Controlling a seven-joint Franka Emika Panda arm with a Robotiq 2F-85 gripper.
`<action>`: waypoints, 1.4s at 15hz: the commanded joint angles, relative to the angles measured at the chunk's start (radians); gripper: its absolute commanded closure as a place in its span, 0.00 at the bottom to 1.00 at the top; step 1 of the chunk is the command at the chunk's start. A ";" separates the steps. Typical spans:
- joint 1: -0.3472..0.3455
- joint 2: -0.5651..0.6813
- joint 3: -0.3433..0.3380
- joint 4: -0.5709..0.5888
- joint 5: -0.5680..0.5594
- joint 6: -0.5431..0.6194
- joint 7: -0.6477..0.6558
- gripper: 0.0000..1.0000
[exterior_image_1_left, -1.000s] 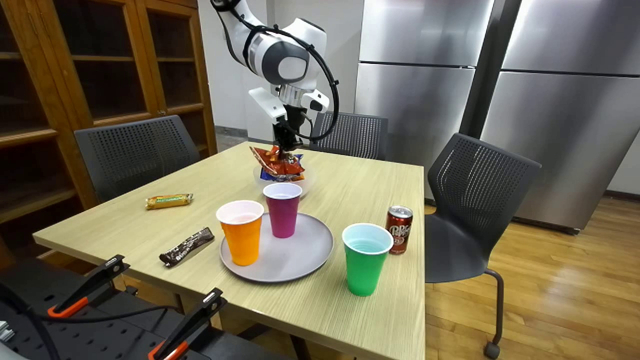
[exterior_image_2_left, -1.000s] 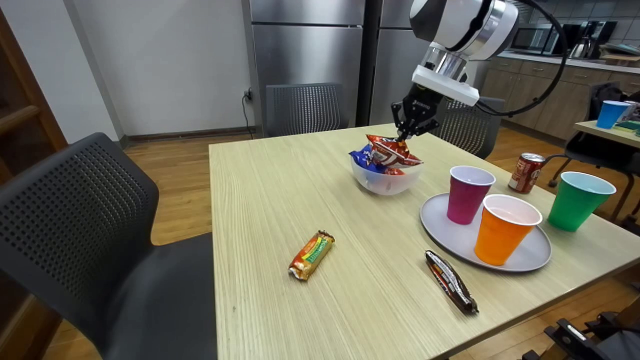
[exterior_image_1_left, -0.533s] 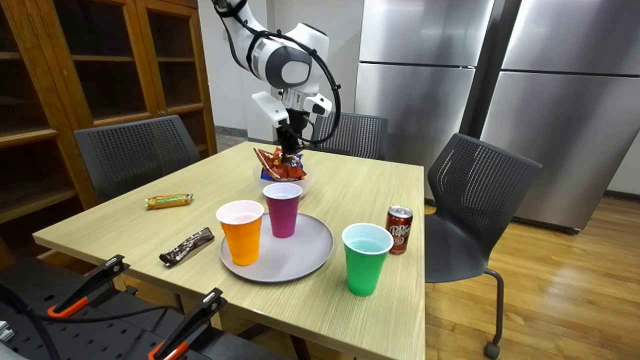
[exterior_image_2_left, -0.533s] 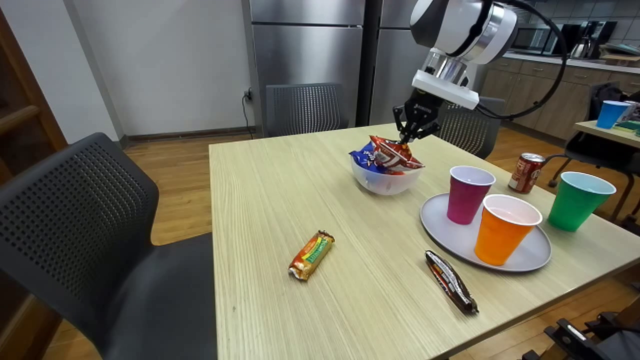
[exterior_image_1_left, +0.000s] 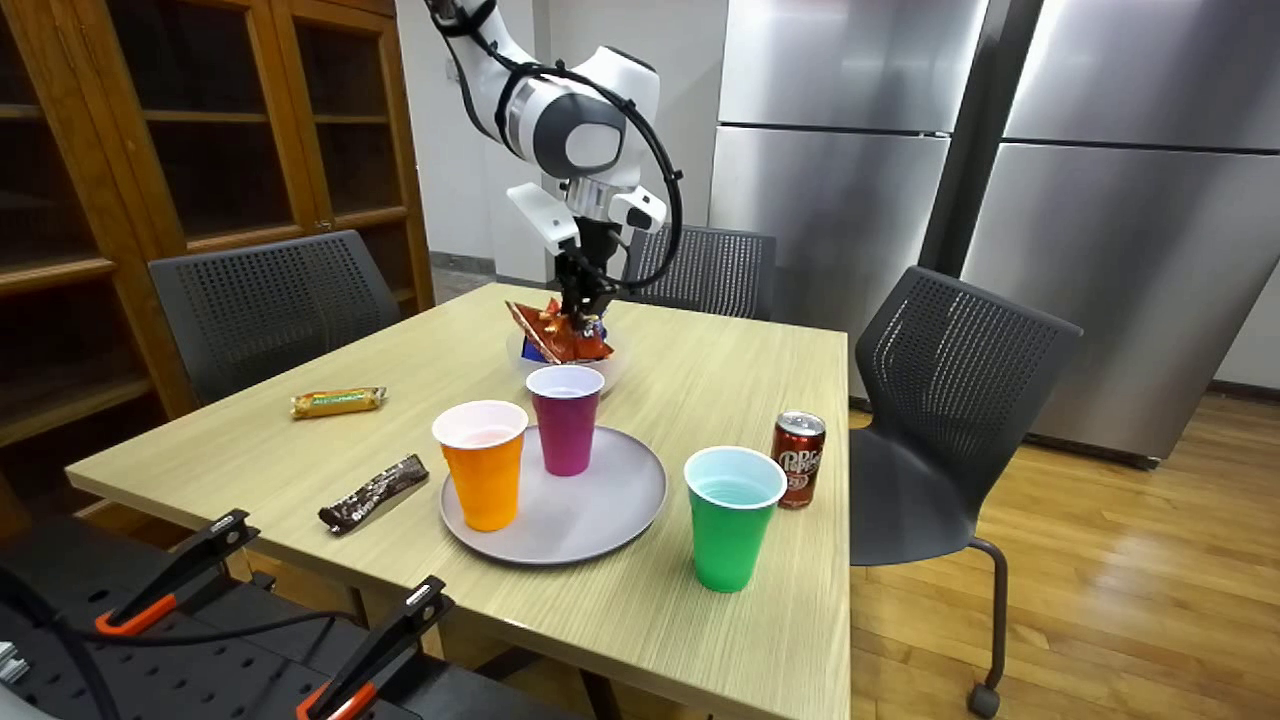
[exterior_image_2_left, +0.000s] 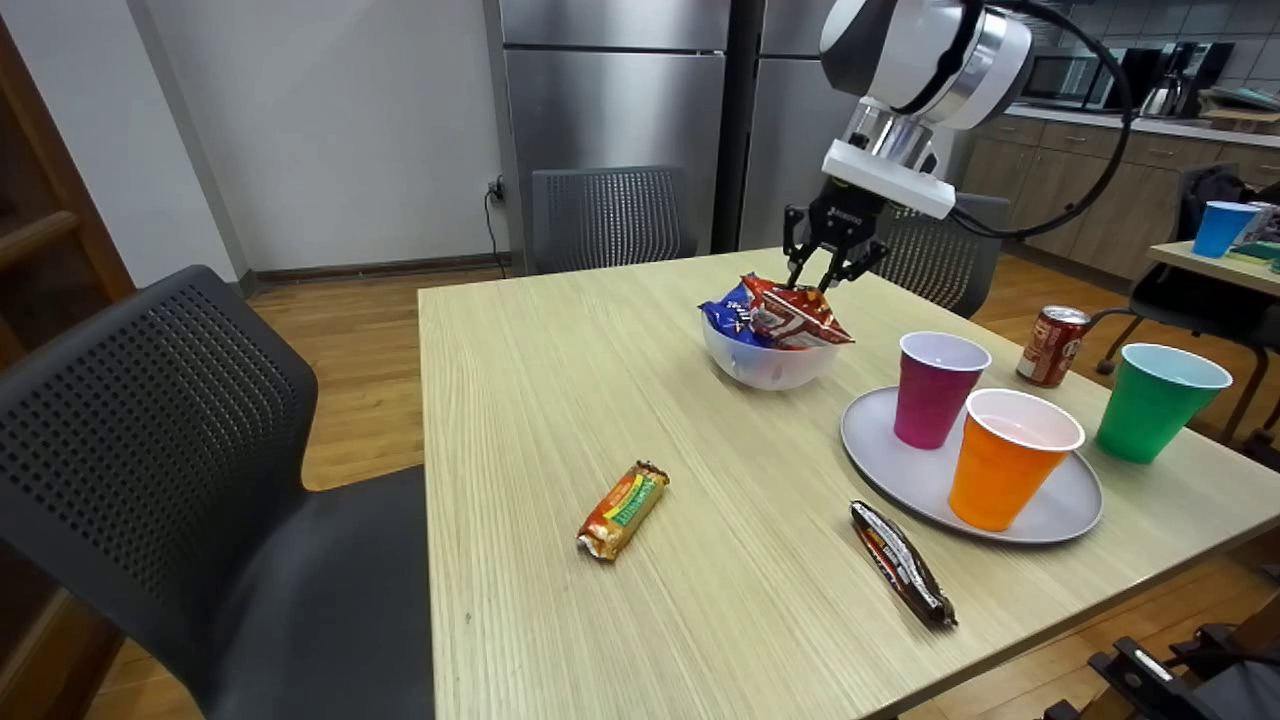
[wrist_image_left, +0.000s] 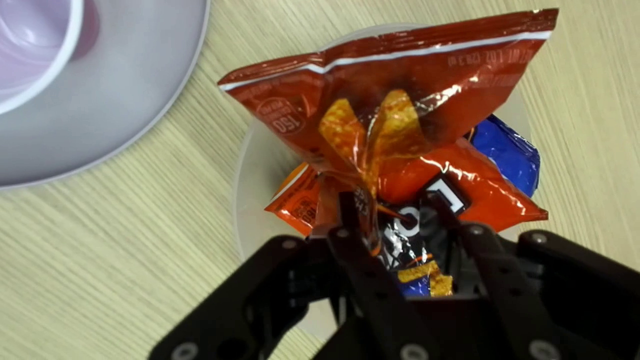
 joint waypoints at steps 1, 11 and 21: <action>-0.014 -0.004 0.016 0.015 -0.022 0.007 0.032 0.30; -0.025 -0.072 0.021 -0.020 -0.015 0.038 0.009 0.00; -0.084 -0.184 -0.009 -0.135 -0.008 0.087 0.010 0.00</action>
